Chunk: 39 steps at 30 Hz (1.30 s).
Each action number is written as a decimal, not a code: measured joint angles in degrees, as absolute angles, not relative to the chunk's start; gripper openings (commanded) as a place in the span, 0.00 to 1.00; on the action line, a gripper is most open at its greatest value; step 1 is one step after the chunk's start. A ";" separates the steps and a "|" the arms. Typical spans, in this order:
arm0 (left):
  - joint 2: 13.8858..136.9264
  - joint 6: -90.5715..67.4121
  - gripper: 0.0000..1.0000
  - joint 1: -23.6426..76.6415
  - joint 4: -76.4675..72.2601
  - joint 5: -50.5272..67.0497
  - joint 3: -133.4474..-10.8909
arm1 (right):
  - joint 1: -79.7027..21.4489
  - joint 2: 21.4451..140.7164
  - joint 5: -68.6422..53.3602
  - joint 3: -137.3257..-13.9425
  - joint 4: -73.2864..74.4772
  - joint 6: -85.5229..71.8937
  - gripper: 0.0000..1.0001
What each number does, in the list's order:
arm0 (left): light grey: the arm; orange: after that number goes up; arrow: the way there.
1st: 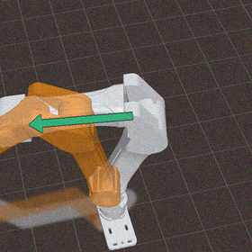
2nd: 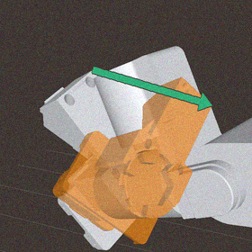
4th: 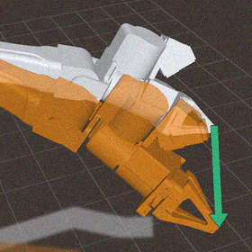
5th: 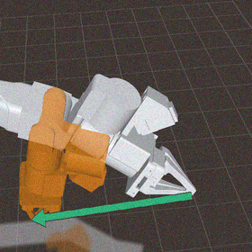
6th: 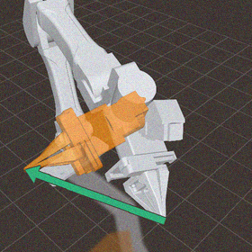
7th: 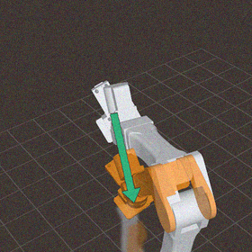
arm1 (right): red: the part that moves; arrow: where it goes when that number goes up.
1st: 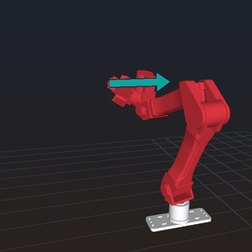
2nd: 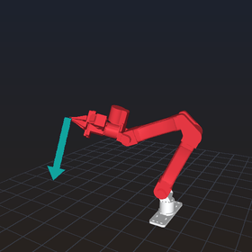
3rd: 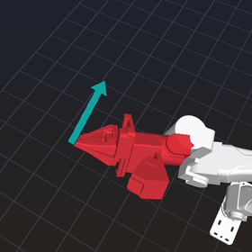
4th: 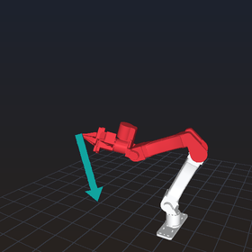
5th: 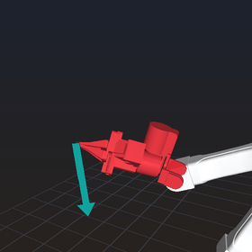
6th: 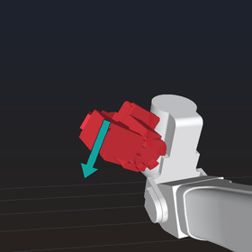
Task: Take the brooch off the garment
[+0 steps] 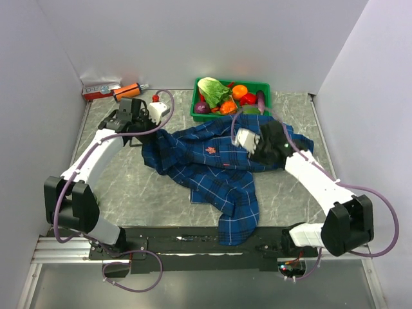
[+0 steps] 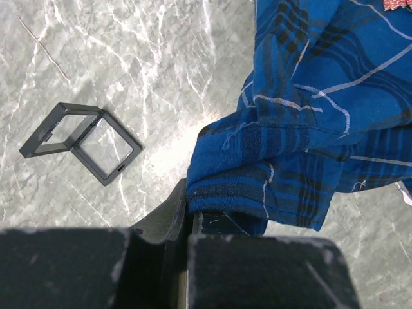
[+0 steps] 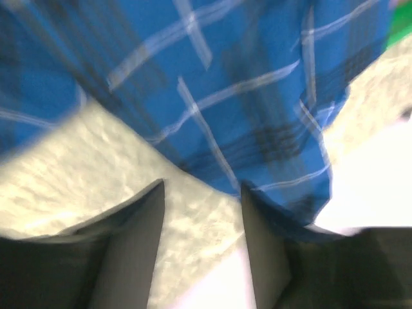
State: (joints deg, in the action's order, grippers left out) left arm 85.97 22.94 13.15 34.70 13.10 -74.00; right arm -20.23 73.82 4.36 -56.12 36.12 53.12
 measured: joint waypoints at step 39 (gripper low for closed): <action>86.67 23.42 0.01 8.16 35.05 13.17 -77.58 | -18.24 86.80 -4.10 -51.35 50.50 43.38 0.19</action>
